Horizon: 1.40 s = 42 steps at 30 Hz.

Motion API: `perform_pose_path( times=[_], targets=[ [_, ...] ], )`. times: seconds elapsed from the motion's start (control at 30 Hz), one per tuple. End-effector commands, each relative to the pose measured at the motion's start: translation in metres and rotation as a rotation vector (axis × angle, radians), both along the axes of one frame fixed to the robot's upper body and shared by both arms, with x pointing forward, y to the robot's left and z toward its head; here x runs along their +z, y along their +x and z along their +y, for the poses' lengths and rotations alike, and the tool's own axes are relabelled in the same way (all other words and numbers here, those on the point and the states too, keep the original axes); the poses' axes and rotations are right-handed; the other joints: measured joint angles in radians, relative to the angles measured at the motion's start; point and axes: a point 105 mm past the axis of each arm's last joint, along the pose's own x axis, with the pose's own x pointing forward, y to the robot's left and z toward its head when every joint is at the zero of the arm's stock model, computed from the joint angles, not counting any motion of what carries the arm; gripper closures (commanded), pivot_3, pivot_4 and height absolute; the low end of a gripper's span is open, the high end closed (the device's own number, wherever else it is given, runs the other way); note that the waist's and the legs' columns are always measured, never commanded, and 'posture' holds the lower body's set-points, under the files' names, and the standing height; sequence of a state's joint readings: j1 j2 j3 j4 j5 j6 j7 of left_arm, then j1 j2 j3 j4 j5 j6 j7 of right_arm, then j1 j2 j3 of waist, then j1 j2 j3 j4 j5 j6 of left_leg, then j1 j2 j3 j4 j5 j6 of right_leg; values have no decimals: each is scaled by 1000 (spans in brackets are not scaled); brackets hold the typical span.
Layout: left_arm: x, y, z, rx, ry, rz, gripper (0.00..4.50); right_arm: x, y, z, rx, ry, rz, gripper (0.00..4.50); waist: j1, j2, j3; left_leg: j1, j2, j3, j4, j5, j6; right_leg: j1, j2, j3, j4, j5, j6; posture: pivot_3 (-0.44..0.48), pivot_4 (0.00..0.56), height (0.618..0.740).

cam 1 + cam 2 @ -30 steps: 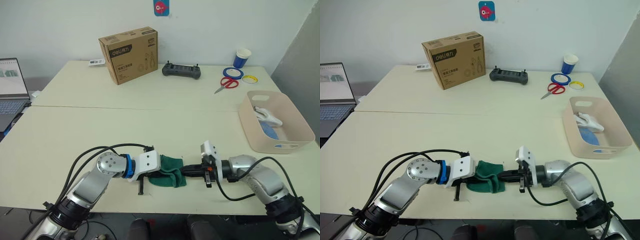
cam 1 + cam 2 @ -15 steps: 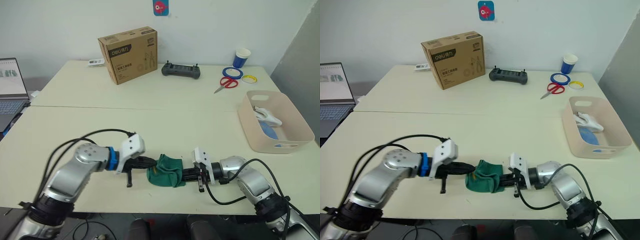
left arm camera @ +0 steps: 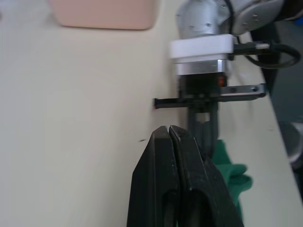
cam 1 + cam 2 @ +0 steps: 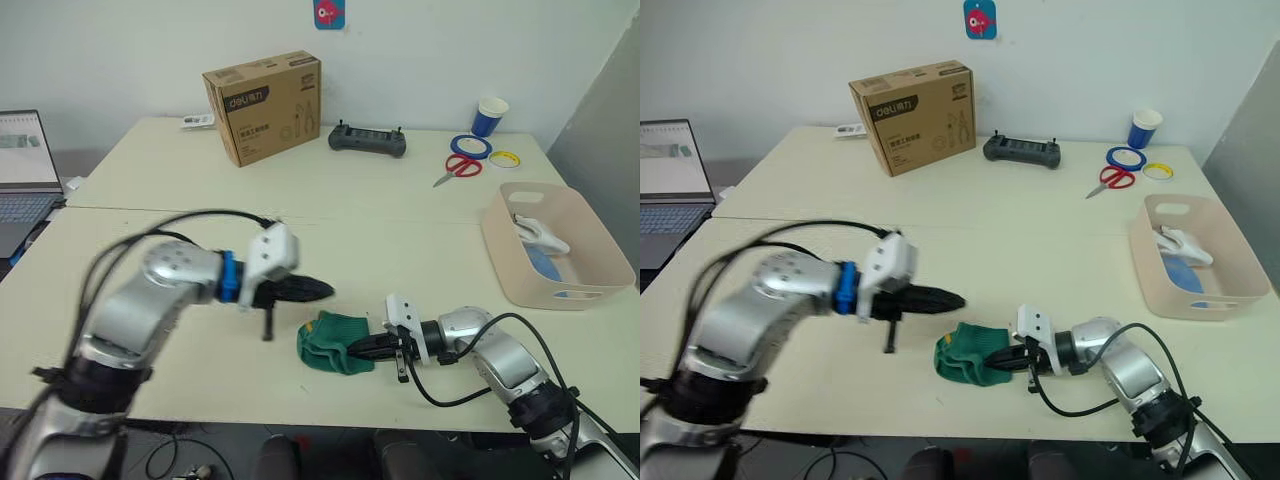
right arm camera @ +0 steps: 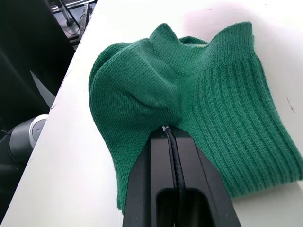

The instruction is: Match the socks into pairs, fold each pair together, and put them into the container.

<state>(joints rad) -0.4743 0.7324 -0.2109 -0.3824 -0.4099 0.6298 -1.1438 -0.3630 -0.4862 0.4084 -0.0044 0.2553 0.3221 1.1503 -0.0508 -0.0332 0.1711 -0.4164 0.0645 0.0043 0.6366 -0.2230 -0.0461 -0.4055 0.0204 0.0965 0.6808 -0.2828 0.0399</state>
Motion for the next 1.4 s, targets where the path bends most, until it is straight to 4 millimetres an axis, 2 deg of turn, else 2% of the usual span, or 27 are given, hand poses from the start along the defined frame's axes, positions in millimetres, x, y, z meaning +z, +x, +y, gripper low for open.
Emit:
perform_pose_path(
  times=[0.03, 0.17, 0.37, 0.53, 0.7, 0.77, 0.87, 0.9, 1.0, 1.13, 1.23, 1.3, 1.4],
  targets=[
    [-7, -6, -6, -16, 23, -36, 4500, 0, 1, -3, -8, -14, -12, 4474, -3, 0, 0, 0, 0, -1, 0, 0, 0, 0, 0, 0, 0, 0, 0, 0, 150, 740],
    [-46, -6, 9, 25, 133, -31, 4500, 0, 1, -5, -12, -16, -13, 4474, -5, 0, 0, 1, 0, -2, 0, 0, 0, 0, 1, 0, 1, 0, 0, 0, 150, 740],
    [-80, -11, 20, 60, 178, 34, 4500, 1, 1, -7, -14, -21, -13, 4474, -3, 0, 0, 1, 0, -1, 2, 0, 0, 1, 0, 0, 1, 0, 0, 0, 150, 740],
    [-90, -11, 33, 78, 236, 17, 4500, 7, 1, -10, 2, -28, -22, 4474, -1, 0, 0, 1, 0, 0, 2, 0, 0, 1, 0, 0, 1, 0, 0, 0, 150, 740],
    [-93, -9, 34, 84, 242, 6, 4500, 26, 9, -8, -53, -19, -51, 4474, 0, 0, 0, 1, 0, 0, 3, 0, 0, 1, 0, 0, 1, 0, 0, 0, 150, 740],
    [-95, -8, 36, 85, 247, 6, 4500, 40, 6, -13, -95, -19, 26, 4474, 1, 1, 0, 1, 0, 0, 3, 0, 0, 1, 0, 0, 2, 0, 0, 0, 150, 740],
    [-96, -7, 38, 86, 249, 3, 4500, 57, -2, -18, -127, 17, 164, 3923, 1, 1, 0, 1, 0, -1, 3, 0, 0, 1, -1, 0, 2, 0, 0, 0, 150, 740],
    [-96, -6, 38, 87, 248, 1, 4500, 58, -8, -20, -120, 13, 198, 3555, 1, 1, 0, 1, 0, -1, 3, 0, 0, 1, -1, 0, 2, 1, 0, 0, 150, 740],
    [-96, -6, 37, 78, 244, -2, 4500, 54, -10, -26, -186, -26, 262, 2534, 1, 1, 0, 1, 0, -1, 3, 0, 0, 1, 0, -1, 2, 0, 0, 0, 150, 740],
    [-94, -5, 35, 67, 207, 16, 4500, 37, -2, -39, -417, -114, 470, 1114, -1, 1, 0, 1, 0, -1, 3, 0, 0, 1, -1, 0, 2, 1, -1, 0, 150, 740],
    [-98, -5, 36, 45, 237, 3, 4500, 36, -2, -32, -456, -102, 619, 103, -5, 1, 0, 1, 0, 0, 3, 0, 0, 1, -1, 0, 2, 2, -1, 0, 150, 740],
    [-102, -4, 38, 36, 259, -4, 4500, 37, 2, -25, -483, -85, 655, 26, -7, 2, -1, 1, 0, 0, 3, 0, 0, 1, 0, 0, 2, 2, -1, 0, 150, 740],
    [-102, -3, 39, 35, 258, -3, 4500, 41, -1, -14, -435, -32, 713, 26, -6, 2, -1, 1, 0, -1, 3, 0, 0, 1, 0, 0, 2, 2, -1, 0, 150, 740]
  ],
)
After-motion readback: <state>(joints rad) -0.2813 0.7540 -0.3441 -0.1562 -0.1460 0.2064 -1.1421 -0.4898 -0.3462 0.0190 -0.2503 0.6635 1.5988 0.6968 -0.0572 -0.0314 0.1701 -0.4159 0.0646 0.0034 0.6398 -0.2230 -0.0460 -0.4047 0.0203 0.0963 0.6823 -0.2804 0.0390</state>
